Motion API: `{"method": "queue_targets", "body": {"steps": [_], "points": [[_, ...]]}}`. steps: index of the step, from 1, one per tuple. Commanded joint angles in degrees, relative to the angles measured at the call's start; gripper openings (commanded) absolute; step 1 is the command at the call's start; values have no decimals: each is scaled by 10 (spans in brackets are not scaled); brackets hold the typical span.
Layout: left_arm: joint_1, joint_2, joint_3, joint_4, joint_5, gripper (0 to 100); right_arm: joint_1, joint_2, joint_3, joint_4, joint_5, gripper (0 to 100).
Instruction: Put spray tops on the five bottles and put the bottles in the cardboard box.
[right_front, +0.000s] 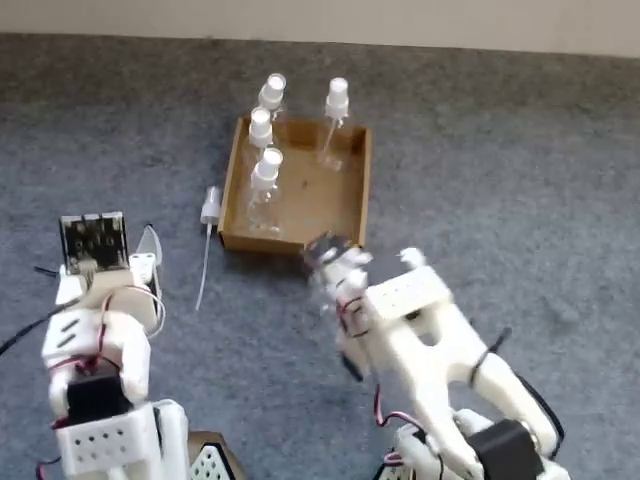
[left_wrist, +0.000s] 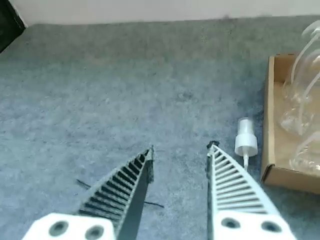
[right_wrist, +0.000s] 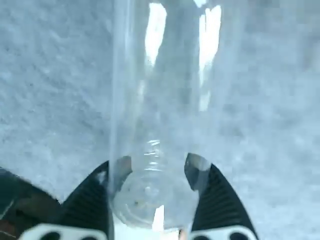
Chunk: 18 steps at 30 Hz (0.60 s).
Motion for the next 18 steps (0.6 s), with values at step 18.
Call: {"method": "queue_targets", "body": {"steps": [18], "points": [[48, 925, -815, 302, -87, 188, 483, 41, 3, -208, 299, 5]]}}
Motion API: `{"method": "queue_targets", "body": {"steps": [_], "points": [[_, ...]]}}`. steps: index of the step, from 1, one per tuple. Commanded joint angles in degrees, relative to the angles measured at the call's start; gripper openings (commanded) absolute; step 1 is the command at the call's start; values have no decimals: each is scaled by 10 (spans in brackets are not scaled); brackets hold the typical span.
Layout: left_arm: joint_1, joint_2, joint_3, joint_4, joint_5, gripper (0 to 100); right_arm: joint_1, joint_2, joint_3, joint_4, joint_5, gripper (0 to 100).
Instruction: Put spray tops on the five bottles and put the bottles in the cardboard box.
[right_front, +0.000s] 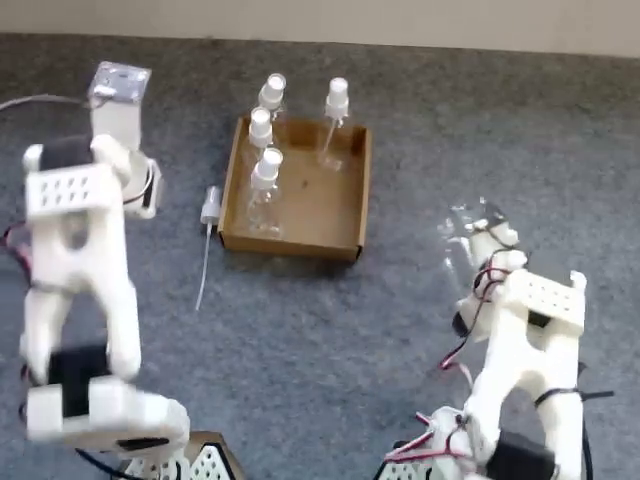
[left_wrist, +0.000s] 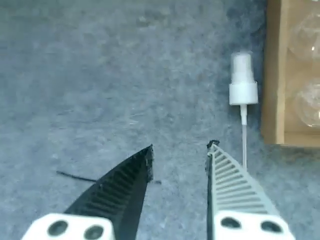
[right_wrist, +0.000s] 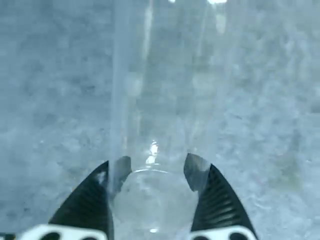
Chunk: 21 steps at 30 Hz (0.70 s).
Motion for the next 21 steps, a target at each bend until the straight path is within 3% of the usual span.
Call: {"method": "queue_targets", "body": {"steps": [1, 9, 15, 21], "points": [[25, 102, -131, 18, 0, 209, 26, 87, -6, -70, 6, 5], [42, 247, -246, 19, 8, 249, 22, 129, -6, -71, 6, 12], [89, 342, -327, 19, 11, 249, 22, 129, -5, -71, 6, 108], [97, 407, -370, 18, 11, 248, 22, 129, -4, -71, 6, 113]]}}
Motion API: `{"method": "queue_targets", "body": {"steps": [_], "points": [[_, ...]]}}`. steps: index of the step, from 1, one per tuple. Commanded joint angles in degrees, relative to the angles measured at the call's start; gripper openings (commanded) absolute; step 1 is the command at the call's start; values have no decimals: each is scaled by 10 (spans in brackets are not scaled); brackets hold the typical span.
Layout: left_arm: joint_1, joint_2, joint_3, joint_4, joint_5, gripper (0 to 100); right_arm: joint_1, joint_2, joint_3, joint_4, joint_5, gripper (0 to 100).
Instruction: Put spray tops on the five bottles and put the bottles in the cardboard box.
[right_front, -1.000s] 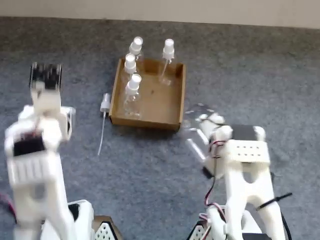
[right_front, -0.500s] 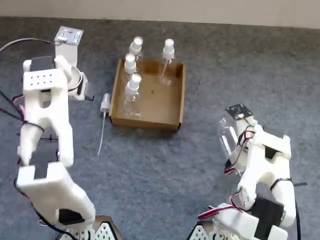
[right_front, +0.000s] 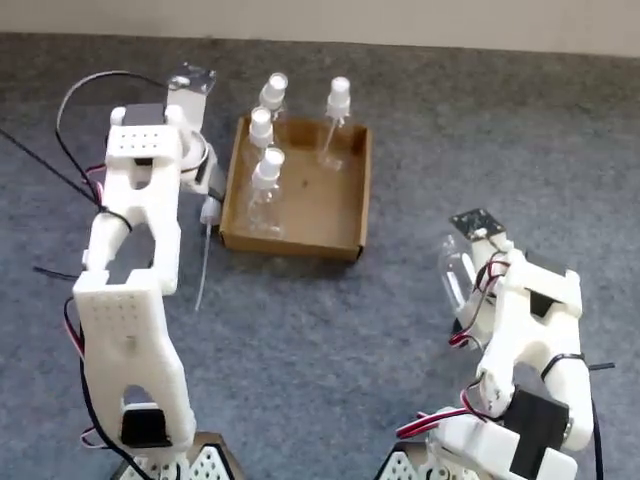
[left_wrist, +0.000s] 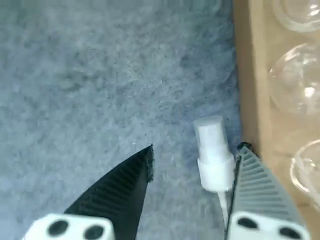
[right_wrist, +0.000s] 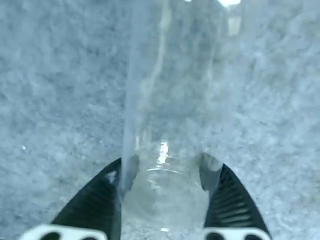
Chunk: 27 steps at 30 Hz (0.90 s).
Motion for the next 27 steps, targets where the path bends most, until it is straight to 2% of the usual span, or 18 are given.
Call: {"method": "queue_targets", "body": {"steps": [1, 10, 17, 21, 27], "points": [[13, 25, -41, 4, 6, 248, 6, -1, -2, -9, 4, 113], [11, 53, -36, 7, 5, 150, 10, -1, -4, -9, 4, 113], [10, 48, -39, 64, 3, 56, 7, -1, -6, -5, 1, 116], [-1, 33, -51, 87, 3, 42, 10, -1, -6, -5, 1, 118], [-29, -52, -52, 118, 4, 42, 8, -2, -9, 37, 4, 247]]}}
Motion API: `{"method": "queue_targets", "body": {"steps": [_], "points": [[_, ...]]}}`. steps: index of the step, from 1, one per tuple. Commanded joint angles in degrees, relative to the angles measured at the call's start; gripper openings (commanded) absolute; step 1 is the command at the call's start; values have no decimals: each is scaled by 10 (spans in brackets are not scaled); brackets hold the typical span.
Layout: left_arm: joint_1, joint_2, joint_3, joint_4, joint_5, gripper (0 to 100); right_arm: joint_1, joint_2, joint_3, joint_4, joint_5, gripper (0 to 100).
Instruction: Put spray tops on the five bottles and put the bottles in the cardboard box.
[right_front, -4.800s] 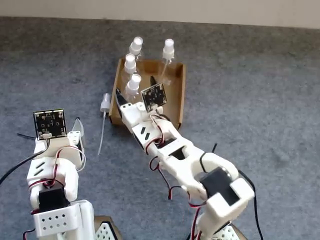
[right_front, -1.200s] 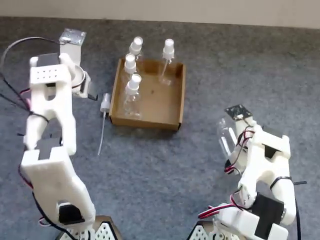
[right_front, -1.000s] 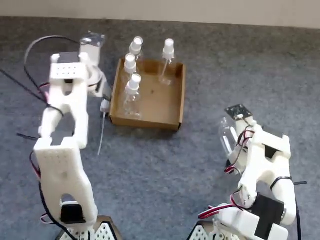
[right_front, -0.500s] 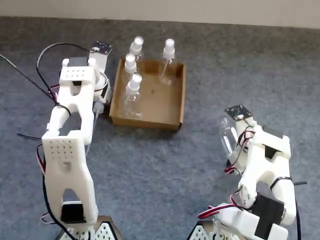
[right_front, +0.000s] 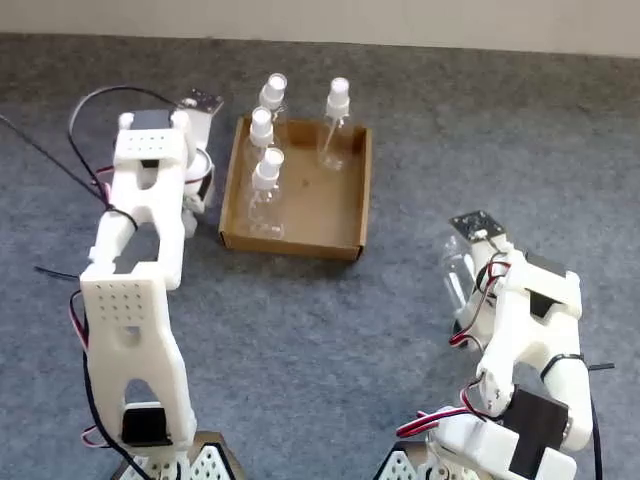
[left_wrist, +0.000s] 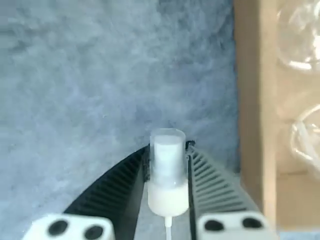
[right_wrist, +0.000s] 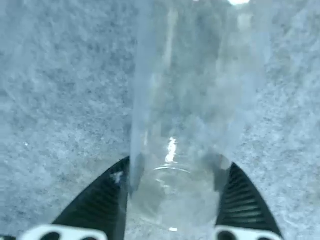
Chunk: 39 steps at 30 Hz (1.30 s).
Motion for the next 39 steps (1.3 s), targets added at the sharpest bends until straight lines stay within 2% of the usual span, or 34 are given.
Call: {"method": "queue_targets", "body": {"steps": [1, 9, 14, 22, 25, 30, 34, 39], "points": [[-28, -113, -25, 39, 4, 42, 3, -2, -21, 33, 2, 265], [-44, -300, -18, 122, 23, 42, -12, 0, -151, 136, -6, 282], [-27, -414, 119, 122, 38, 42, -33, 4, -215, 148, -62, 282], [-1, -676, 523, -104, 40, 44, -69, 6, -227, 145, -62, 282], [14, -768, 635, -160, 41, 45, -102, 6, -227, 151, -65, 282], [17, -879, 736, -182, 57, 45, -153, 5, -227, 151, -135, 282], [17, -926, 782, -187, 64, 45, -170, 4, -226, 152, -141, 282], [19, -945, 891, -302, 66, 46, -171, 1, -227, 191, -142, 282]]}}
